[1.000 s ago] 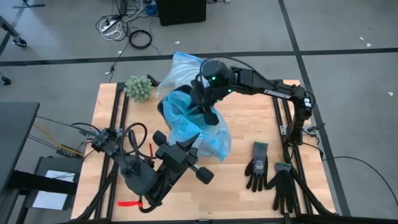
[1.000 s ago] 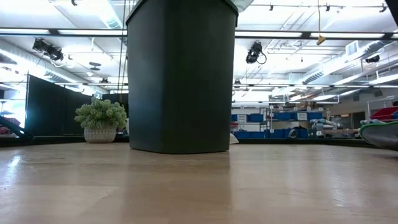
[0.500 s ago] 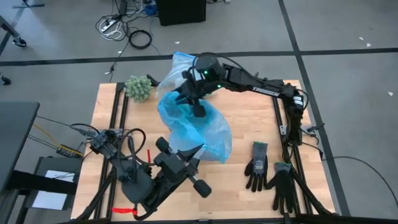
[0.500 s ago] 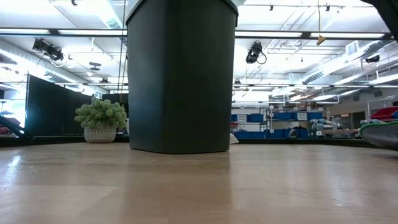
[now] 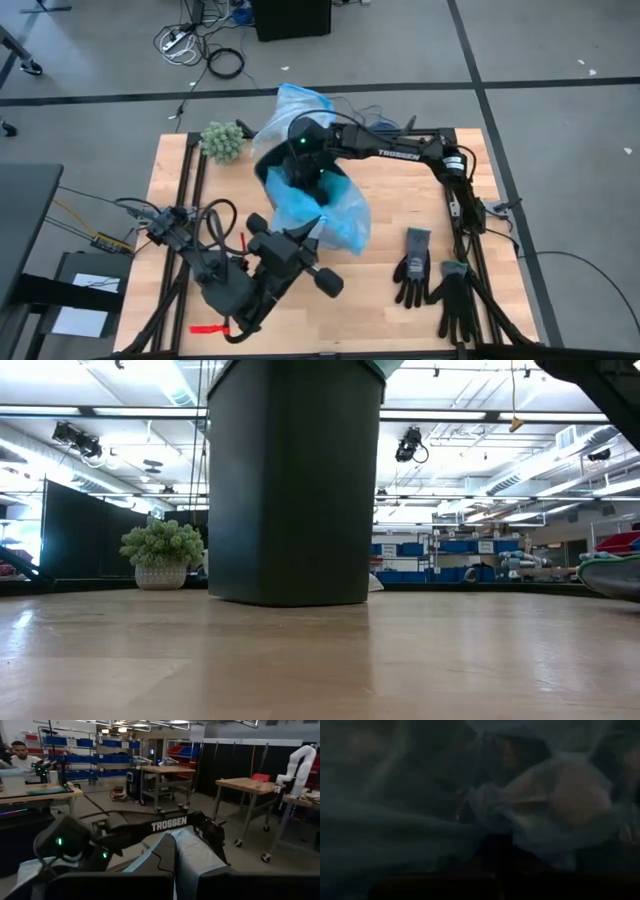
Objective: Place trash/remove bag and relplace
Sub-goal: Insert the new blue trash bag into the trash bin
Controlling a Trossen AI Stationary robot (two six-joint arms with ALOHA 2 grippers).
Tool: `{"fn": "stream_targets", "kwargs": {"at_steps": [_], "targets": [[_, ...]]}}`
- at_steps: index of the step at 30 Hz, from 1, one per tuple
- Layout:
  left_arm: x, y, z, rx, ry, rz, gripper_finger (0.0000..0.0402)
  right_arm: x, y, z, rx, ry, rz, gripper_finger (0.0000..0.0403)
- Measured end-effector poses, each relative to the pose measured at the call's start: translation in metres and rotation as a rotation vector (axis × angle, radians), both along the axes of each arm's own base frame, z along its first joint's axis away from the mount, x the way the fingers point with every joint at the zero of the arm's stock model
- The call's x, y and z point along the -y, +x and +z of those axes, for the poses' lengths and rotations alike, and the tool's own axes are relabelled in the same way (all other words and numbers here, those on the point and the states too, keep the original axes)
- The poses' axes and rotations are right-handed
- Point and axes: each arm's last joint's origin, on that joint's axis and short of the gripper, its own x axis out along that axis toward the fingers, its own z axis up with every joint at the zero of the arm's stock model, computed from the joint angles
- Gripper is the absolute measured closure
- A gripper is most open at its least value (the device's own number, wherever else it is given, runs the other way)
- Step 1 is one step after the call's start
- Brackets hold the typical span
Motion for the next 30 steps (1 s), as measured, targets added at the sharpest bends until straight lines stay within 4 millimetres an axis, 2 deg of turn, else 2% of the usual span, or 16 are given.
{"fn": "stream_targets", "kwargs": {"at_steps": [3, 6, 8, 15, 20, 27, 30], "targets": [[-0.003, 0.002, 0.0, -0.001, 0.0, 0.01, 0.0392, -0.003, -0.002, -0.007, -0.066, 0.016, 0.015, 0.0402], [-0.005, 0.003, 0.0, -0.004, 0.002, 0.016, 0.0392, -0.005, -0.006, -0.001, -0.063, 0.013, 0.019, 0.0401], [-0.007, 0.005, 0.0, -0.004, 0.002, 0.022, 0.0391, -0.006, -0.011, 0.01, -0.034, 0.004, 0.017, 0.0401], [-0.01, 0.008, 0.001, 0.007, 0.018, -0.017, 0.039, -0.013, -0.042, 0.071, 0.148, -0.048, 0.014, 0.0387], [-0.01, 0.009, 0.001, 0.017, 0.031, -0.061, 0.039, -0.015, -0.056, 0.1, 0.265, -0.092, -0.011, 0.0352], [-0.01, 0.009, 0.001, 0.017, 0.029, -0.055, 0.039, -0.009, -0.053, 0.111, 0.365, -0.168, -0.164, 0.0279], [-0.011, 0.008, 0.0, -0.006, 0.011, 0.019, 0.039, -0.008, -0.052, 0.115, 0.397, -0.187, -0.214, 0.0244]]}}
